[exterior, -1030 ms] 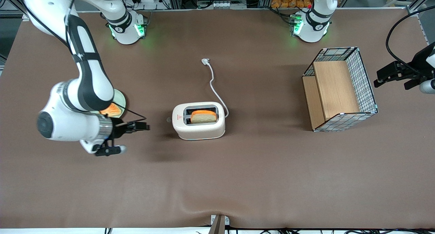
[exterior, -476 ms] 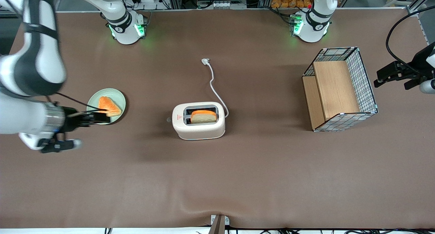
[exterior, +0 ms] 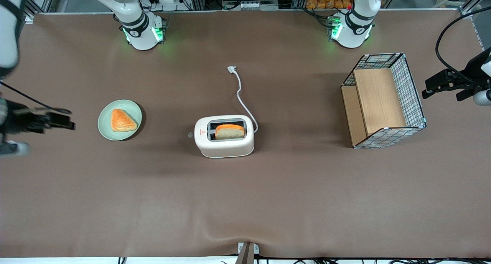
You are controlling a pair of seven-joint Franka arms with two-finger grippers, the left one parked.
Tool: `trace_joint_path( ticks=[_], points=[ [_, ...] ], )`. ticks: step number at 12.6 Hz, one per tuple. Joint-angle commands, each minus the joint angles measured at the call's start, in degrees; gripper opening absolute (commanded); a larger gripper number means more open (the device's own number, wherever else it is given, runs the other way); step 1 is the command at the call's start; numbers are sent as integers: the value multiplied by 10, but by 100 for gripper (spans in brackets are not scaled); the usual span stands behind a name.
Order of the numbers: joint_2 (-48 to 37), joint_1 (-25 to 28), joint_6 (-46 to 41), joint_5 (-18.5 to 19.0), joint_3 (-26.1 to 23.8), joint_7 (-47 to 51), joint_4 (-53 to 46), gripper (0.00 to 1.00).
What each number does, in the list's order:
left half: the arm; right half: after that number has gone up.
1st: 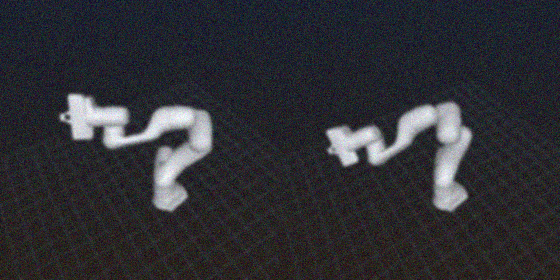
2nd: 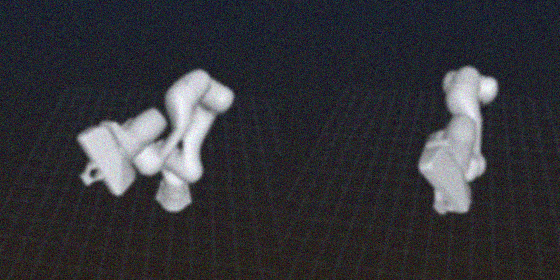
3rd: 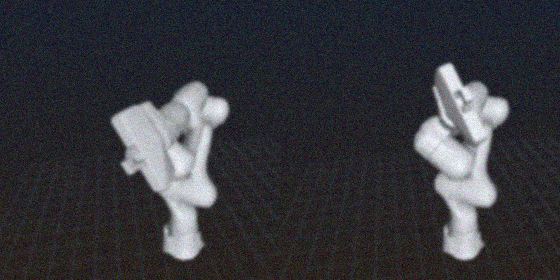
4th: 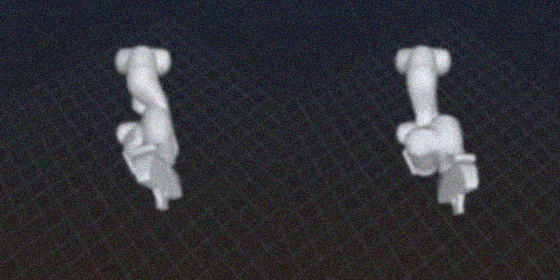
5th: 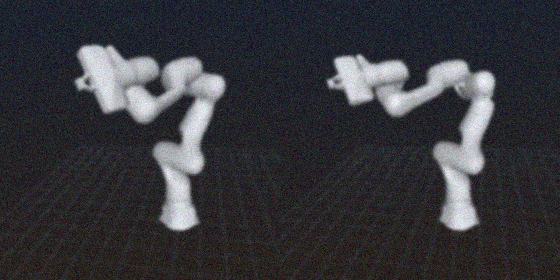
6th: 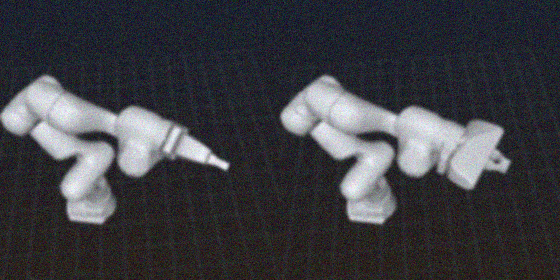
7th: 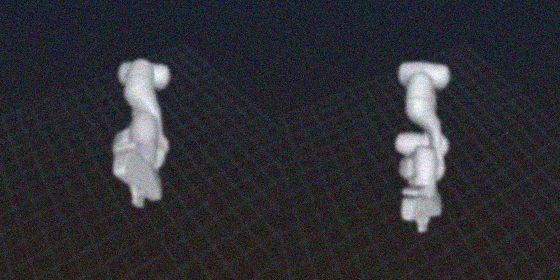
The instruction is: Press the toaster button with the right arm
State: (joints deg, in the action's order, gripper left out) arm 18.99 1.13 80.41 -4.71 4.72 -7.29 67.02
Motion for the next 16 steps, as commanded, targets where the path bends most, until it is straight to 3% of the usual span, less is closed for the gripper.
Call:
trace_joint_path(
  ticks=[1,6,11,16],
  points=[
    [-90,-15,-2,17,-6,23,69,100],
    [-162,-11,19,57,-5,31,149,100],
    [-203,-13,81,57,-6,28,239,100],
    [-200,-15,89,58,-5,25,247,100]
  ],
)
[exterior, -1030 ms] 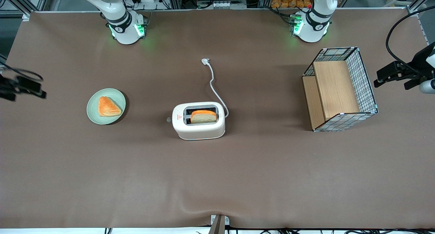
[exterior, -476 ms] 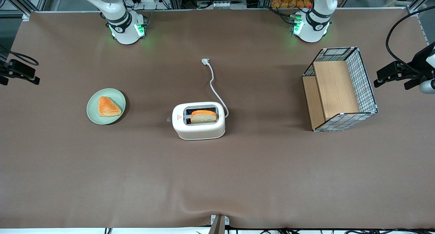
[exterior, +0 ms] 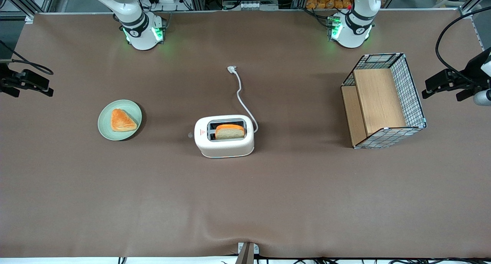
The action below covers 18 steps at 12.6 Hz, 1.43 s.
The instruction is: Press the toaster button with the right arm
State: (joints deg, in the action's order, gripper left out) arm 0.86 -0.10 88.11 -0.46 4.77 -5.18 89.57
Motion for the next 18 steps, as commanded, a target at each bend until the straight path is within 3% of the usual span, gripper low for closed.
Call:
trace_joint_path(
  ticks=[1,18],
  points=[
    [-16,-3,11,15,-6,3,19,100],
    [-11,-4,8,8,-4,6,3,100]
  ],
)
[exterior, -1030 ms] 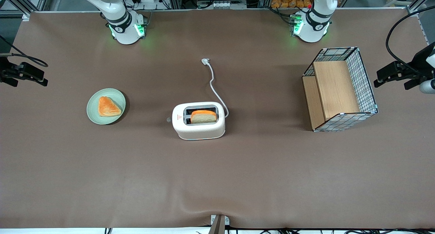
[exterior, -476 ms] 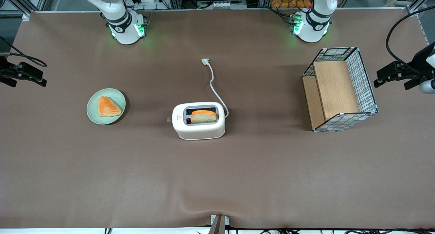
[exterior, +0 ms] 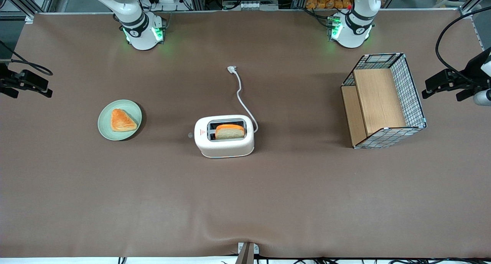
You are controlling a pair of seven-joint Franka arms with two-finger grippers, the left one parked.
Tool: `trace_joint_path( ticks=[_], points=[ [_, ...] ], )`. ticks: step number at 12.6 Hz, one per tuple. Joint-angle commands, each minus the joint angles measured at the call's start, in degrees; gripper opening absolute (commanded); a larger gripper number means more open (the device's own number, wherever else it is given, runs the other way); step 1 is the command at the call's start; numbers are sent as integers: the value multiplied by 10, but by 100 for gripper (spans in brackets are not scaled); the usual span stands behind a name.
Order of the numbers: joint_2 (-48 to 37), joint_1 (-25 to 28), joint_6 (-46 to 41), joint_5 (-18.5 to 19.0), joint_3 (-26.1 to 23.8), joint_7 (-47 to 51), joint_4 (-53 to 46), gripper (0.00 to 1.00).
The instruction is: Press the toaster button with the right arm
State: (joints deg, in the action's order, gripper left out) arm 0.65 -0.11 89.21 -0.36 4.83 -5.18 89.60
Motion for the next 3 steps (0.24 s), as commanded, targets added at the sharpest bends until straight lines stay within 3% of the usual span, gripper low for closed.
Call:
trace_joint_path(
  ticks=[1,3],
  points=[
    [-9,-5,-2,7,-4,6,3,100],
    [-9,-5,-4,7,-4,7,4,100]
  ],
)
